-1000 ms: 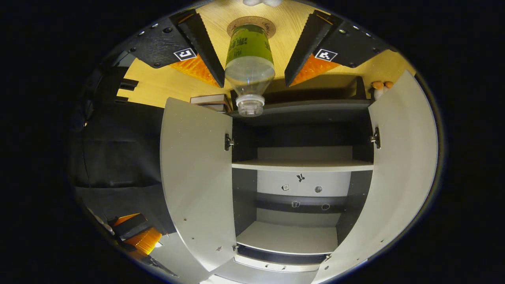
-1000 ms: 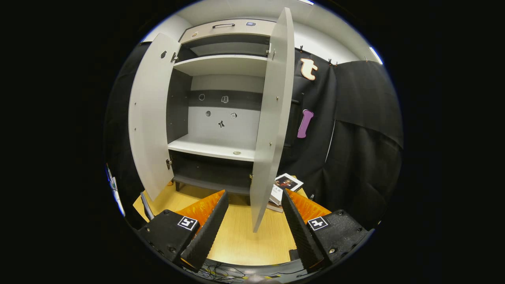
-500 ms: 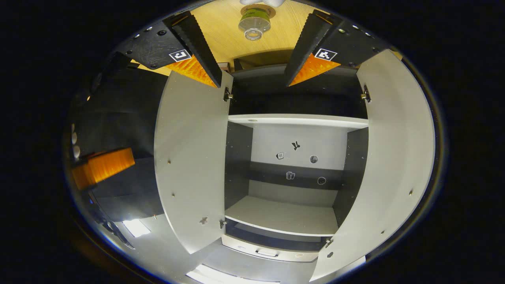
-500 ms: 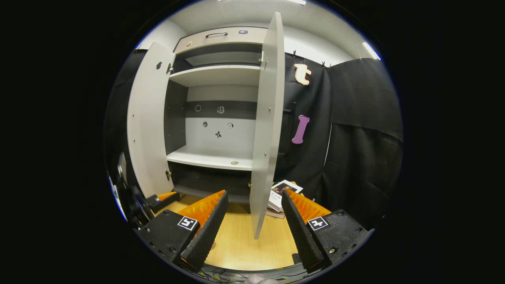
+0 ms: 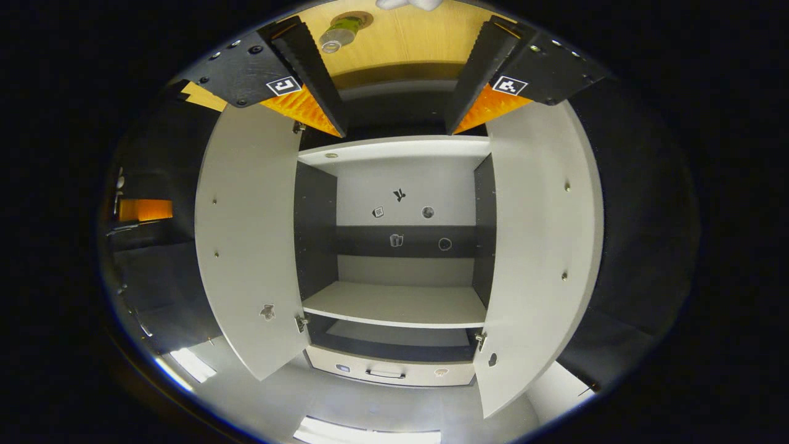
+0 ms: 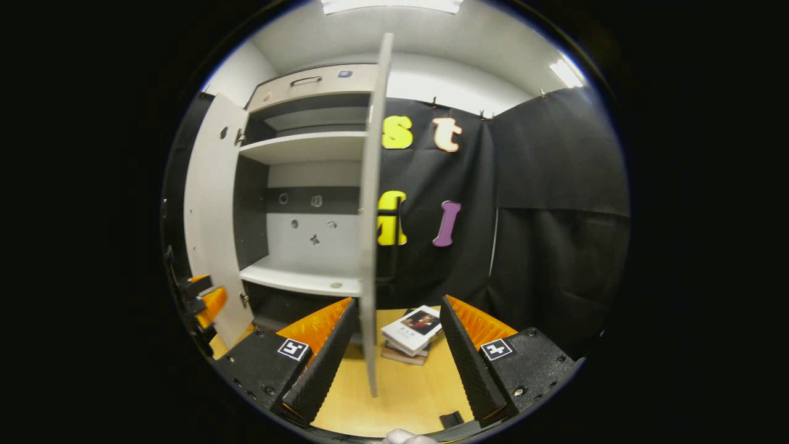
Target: Grasp the bottle in the cabinet with the left hand and place it on the coaster, then close the right door with the right hand and the left door with the left hand.
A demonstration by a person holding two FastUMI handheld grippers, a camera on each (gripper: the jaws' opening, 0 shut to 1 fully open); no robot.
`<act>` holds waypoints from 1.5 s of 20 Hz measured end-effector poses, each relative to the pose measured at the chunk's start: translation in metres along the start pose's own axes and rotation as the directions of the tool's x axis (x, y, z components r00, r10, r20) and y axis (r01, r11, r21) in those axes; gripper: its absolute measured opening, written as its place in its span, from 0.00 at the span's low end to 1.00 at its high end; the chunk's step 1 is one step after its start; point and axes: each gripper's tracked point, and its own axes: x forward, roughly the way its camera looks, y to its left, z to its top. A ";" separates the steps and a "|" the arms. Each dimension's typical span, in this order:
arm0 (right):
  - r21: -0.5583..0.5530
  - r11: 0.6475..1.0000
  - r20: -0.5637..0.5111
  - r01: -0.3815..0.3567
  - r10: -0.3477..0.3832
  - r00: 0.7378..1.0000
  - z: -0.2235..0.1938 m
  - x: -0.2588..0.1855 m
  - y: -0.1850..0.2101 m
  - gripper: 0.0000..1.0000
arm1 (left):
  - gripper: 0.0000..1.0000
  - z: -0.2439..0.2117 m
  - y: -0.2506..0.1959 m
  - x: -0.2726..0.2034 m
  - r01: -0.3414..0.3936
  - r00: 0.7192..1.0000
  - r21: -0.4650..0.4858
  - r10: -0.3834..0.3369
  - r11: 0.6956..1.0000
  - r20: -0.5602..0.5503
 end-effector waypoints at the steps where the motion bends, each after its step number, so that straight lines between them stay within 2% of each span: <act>1: 0.004 1.000 0.009 0.017 -0.018 1.000 0.005 0.008 -0.015 0.83 | 0.96 0.002 0.005 -0.009 -0.022 1.000 0.003 0.022 1.000 -0.003; 2: 0.007 1.000 0.017 0.030 -0.030 0.999 0.010 0.017 -0.029 0.83 | 0.92 0.003 0.008 -0.016 -0.049 0.999 0.004 0.049 0.999 -0.002; 3: 0.012 0.999 0.021 0.037 -0.038 0.999 0.014 0.027 -0.041 0.83 | 0.96 0.005 0.011 -0.022 -0.073 0.997 0.003 0.073 0.997 0.000; 5: 0.035 0.999 0.021 0.024 -0.024 0.999 0.025 0.048 -0.056 0.83 | 0.96 0.006 0.012 -0.030 -0.112 0.994 -0.003 0.112 0.994 -0.008; 9: 0.064 0.995 0.040 -0.077 0.075 0.996 0.048 0.085 -0.058 0.83 | 0.96 0.007 -0.004 -0.047 -0.170 0.985 0.004 0.170 0.985 -0.041; 13: 0.068 0.972 0.018 -0.224 0.223 0.975 0.050 0.106 -0.034 0.83 | 0.96 0.014 -0.027 -0.063 -0.232 0.972 -0.013 0.231 0.973 -0.039; 15: 0.075 0.944 -0.006 -0.321 0.322 0.947 0.044 0.109 -0.006 0.83 | 0.96 0.013 -0.036 -0.072 -0.263 0.964 -0.025 0.261 0.965 -0.053; 17: 0.038 0.939 -0.011 -0.343 0.344 0.939 0.045 0.108 0.003 0.83 | 0.96 0.014 -0.041 -0.082 -0.293 0.955 -0.032 0.291 0.956 -0.057; 18: 0.006 0.940 -0.015 -0.341 0.341 0.940 0.045 0.106 0.003 0.79 | 0.93 0.016 -0.042 -0.088 -0.312 0.949 -0.033 0.310 0.950 -0.057; 19: -0.013 0.943 -0.014 -0.333 0.333 0.943 0.046 0.103 0.002 0.78 | 0.96 0.017 -0.042 -0.092 -0.326 0.944 -0.036 0.324 0.945 -0.057; 22: -0.037 0.936 -0.023 -0.351 0.350 0.936 0.046 0.103 0.013 0.78 | 0.96 0.019 -0.041 -0.103 -0.361 0.932 -0.032 0.359 0.932 -0.044; 26: -0.021 0.904 -0.042 -0.428 0.427 0.903 0.045 0.098 0.054 0.78 | 0.96 0.017 -0.036 -0.107 -0.370 0.928 -0.016 0.369 0.929 -0.051; 27: -0.030 0.902 -0.040 -0.431 0.430 0.902 0.045 0.098 0.064 0.78 | 0.93 0.016 -0.035 -0.108 -0.371 0.928 -0.017 0.369 0.929 -0.054; 29: -0.055 0.893 -0.033 -0.446 0.445 0.895 0.046 0.097 0.080 0.78 | 0.96 0.016 -0.033 -0.108 -0.366 0.929 -0.026 0.365 0.930 -0.056; 30: -0.062 0.888 -0.029 -0.455 0.454 0.890 0.045 0.096 0.090 0.78 | 0.93 0.015 -0.030 -0.108 -0.367 0.929 -0.029 0.365 0.930 -0.056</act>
